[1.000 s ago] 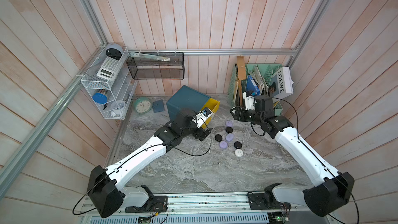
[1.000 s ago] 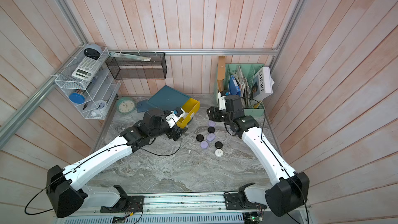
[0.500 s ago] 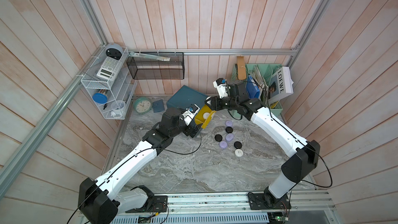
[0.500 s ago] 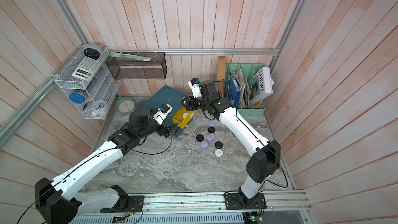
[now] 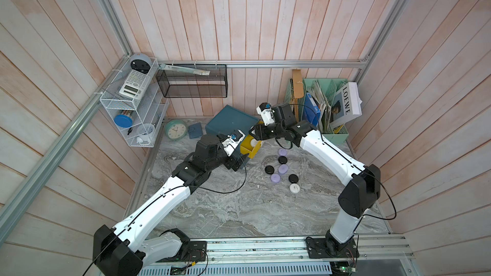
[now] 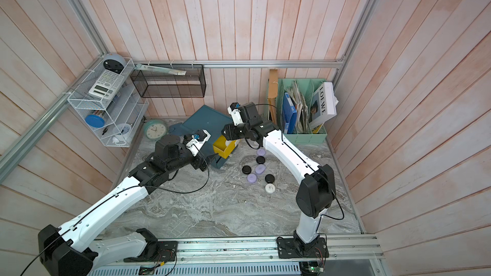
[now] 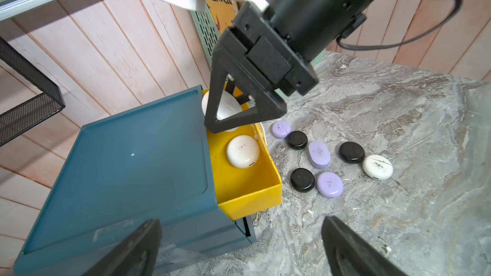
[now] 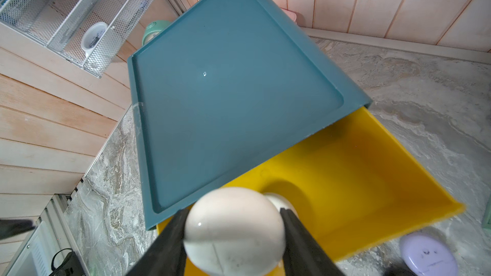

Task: Put the bluetooth earphones in the drawer according to color
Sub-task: Place the bluetooth earphone in the drawer.

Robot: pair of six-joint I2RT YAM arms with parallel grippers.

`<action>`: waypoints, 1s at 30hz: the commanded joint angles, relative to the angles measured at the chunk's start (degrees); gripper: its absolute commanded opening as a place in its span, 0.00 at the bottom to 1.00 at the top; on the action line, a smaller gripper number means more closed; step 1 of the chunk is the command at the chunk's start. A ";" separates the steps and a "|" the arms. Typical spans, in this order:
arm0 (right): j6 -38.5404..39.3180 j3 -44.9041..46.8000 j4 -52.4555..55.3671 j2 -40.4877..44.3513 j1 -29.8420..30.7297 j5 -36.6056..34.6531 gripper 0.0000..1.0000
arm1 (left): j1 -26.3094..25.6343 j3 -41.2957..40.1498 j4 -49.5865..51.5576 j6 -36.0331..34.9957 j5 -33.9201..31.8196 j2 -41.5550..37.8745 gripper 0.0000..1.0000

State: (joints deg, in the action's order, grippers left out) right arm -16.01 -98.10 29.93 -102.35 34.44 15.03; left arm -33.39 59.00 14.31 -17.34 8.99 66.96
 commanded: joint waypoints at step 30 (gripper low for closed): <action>1.86 8.25 -0.47 9.49 -0.05 -10.78 0.69 | -6.65 -2.84 -3.16 0.20 2.33 2.16 1.00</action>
State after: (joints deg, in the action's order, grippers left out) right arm -14.92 -91.33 29.10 -96.01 34.52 8.14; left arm -39.00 57.39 12.99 -17.15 10.57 68.16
